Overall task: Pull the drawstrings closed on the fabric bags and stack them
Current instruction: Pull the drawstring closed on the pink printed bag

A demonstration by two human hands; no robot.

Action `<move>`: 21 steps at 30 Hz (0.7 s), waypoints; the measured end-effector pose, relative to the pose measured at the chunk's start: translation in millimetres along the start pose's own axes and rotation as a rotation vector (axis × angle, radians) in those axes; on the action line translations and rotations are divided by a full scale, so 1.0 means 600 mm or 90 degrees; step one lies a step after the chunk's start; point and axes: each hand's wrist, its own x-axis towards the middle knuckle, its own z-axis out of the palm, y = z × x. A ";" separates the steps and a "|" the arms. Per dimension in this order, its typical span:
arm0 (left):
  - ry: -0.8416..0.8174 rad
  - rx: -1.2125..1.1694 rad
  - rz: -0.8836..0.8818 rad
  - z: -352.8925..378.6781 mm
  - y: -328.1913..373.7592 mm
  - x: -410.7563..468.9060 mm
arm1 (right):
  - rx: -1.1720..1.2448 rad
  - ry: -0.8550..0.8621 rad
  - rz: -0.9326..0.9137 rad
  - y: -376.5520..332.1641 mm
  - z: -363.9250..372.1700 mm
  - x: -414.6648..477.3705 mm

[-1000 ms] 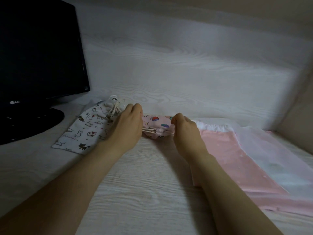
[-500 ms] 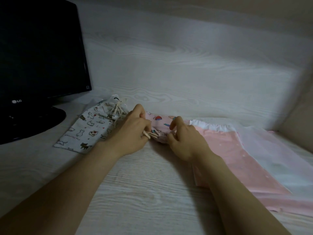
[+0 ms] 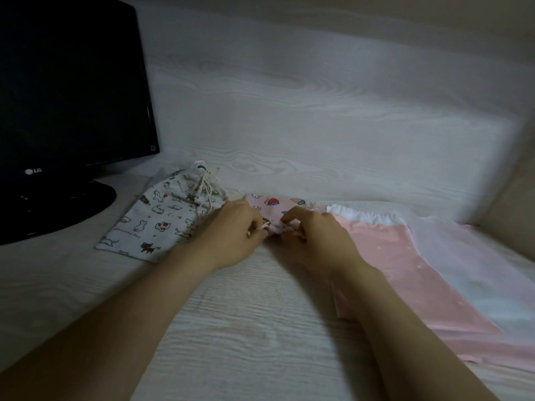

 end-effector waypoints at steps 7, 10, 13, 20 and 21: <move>0.110 -0.061 -0.131 -0.015 -0.003 0.002 | 0.006 -0.003 0.019 -0.007 -0.010 0.000; 0.103 -0.084 -0.164 -0.020 0.007 0.002 | -0.008 0.006 0.047 -0.010 -0.011 0.000; 0.066 -0.213 -0.184 -0.022 0.020 0.003 | -0.045 0.026 0.104 -0.005 -0.013 0.001; 0.225 -0.168 -0.097 -0.008 0.025 0.005 | -0.141 -0.032 0.112 -0.008 -0.014 0.004; 0.231 -0.187 -0.083 -0.009 0.029 0.004 | -0.142 -0.043 0.097 -0.010 -0.017 0.004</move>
